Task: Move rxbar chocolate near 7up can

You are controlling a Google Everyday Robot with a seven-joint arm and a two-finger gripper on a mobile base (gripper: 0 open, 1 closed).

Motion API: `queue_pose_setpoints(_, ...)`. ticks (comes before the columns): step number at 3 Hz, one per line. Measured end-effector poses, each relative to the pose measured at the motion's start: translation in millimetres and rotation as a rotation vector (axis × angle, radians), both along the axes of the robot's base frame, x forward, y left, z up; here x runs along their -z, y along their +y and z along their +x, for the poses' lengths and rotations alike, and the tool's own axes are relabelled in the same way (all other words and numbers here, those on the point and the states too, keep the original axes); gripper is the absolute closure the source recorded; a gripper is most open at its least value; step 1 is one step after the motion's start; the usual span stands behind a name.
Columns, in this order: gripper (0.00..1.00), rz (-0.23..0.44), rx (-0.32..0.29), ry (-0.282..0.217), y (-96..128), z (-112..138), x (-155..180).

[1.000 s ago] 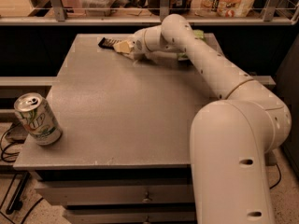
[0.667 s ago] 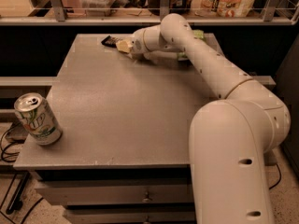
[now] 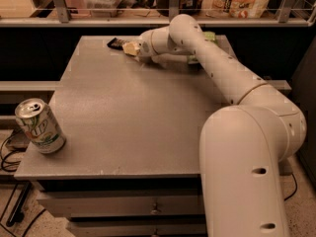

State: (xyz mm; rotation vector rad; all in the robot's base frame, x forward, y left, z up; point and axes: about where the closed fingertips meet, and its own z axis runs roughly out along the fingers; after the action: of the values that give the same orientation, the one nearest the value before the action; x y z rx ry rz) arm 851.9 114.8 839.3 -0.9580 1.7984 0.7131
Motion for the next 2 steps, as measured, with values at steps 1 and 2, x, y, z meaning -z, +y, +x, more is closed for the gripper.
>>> queue_pose_setpoints(1, 1.00, 0.000, 0.000, 0.000, 0.0, 0.0, 0.0)
queue_pose_setpoints(2, 1.00, 0.000, 0.000, 0.000, 0.0, 0.0, -0.1)
